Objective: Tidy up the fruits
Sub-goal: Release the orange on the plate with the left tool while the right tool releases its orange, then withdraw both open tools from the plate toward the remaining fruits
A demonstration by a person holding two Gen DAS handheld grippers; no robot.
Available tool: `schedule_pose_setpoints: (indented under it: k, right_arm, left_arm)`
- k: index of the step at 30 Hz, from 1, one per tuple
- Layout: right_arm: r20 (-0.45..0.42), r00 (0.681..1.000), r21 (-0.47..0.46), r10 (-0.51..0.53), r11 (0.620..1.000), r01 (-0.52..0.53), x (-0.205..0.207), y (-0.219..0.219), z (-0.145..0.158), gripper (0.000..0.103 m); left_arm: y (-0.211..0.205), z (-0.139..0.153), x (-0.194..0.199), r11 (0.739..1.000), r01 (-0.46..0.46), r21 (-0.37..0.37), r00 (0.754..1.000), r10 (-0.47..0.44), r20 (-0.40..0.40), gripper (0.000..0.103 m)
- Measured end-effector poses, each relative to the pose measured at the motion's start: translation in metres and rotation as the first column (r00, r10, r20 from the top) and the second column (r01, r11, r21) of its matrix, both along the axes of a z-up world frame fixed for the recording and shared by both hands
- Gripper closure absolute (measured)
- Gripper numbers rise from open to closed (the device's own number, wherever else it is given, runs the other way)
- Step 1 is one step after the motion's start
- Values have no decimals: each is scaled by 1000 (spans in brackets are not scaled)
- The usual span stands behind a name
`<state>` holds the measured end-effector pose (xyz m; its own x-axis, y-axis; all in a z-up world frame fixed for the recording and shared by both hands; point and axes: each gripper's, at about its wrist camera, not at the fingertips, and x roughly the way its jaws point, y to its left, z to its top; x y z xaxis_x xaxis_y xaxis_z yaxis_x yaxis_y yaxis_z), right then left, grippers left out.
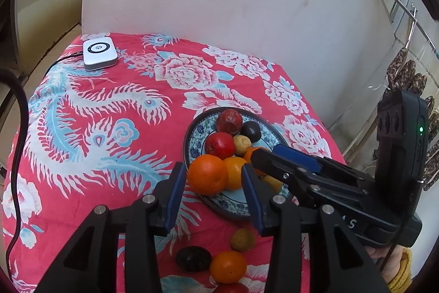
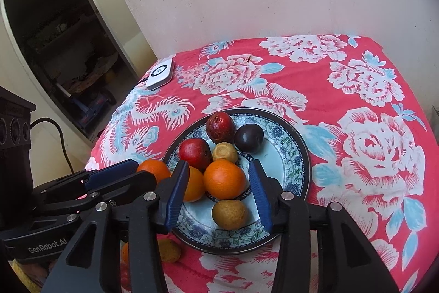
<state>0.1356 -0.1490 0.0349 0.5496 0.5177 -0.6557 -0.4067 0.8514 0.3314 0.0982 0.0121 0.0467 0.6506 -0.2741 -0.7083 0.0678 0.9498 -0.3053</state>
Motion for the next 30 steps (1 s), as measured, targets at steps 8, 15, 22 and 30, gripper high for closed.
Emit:
schedule_pose_setpoints:
  k: [8,15,22,30]
  right_arm:
    - [55,998,-13,-9,1000,10,-20,-6,10,55]
    - [66,998,-55,-23,998,27,-41,-11,9,55]
    - [86,996,-95,-15,995,23,-59,-8,10,55]
    - [112,994,-119,17,993,-3,-77,-1,14,55]
  left_arm:
    - [-1,8,-13,997,-67,27,998,66,23,59]
    - [-3,6,-24,996,-82,45,997,81,9,59]
    - [-3,3,-33,995,-85,48,996,86,-5,59]
    - [2,5,-43,993,-98,58,995,99,-17,59]
